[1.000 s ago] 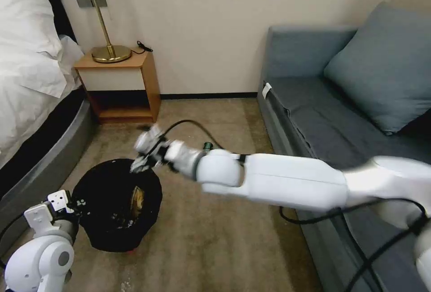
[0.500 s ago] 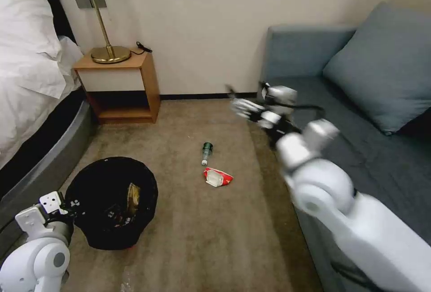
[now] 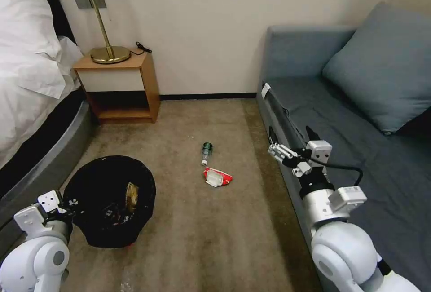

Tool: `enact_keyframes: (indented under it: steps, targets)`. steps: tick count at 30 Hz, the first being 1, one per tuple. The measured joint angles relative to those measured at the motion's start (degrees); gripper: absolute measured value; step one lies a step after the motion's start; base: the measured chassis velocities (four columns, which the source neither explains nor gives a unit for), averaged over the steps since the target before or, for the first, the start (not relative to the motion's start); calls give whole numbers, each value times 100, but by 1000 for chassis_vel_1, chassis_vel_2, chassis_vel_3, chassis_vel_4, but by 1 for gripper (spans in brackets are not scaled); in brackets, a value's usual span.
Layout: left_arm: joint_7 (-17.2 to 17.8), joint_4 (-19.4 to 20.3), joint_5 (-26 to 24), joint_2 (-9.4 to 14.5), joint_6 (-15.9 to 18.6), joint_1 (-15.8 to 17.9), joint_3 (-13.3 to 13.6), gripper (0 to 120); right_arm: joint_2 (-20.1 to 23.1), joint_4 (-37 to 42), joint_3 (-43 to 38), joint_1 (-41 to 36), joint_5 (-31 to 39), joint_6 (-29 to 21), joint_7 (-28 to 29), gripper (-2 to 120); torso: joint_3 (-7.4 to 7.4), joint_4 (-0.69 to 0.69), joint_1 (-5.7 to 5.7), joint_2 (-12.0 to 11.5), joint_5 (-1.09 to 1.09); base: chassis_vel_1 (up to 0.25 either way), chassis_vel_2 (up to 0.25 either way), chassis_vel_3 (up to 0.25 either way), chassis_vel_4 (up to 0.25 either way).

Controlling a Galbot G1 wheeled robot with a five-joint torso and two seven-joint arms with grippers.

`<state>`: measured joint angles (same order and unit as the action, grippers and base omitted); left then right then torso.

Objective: Pick up the trash bin, then pick up the garbage on the floor and place it into the trash bin.

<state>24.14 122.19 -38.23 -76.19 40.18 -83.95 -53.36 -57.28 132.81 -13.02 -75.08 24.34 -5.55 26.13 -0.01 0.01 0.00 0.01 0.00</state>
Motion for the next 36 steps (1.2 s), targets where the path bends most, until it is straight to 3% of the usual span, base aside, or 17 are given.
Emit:
enact_keyframes:
  steps: [9,28,36]
  targets:
    - [-3,-42,-4,1,0,35,0,2,40,-166,170,211,-76,37,-121,100,0,0,-1,0,-1,-29,25,40,-28]
    - [-6,-89,8,1,-12,67,29,2,130,-347,316,362,-185,83,-246,100,2,-2,1,-1,-1,-180,185,190,-195]
    - [-4,-94,8,26,-12,85,30,2,352,-628,700,999,200,-109,-342,100,0,-2,0,-1,0,-14,11,13,-10]
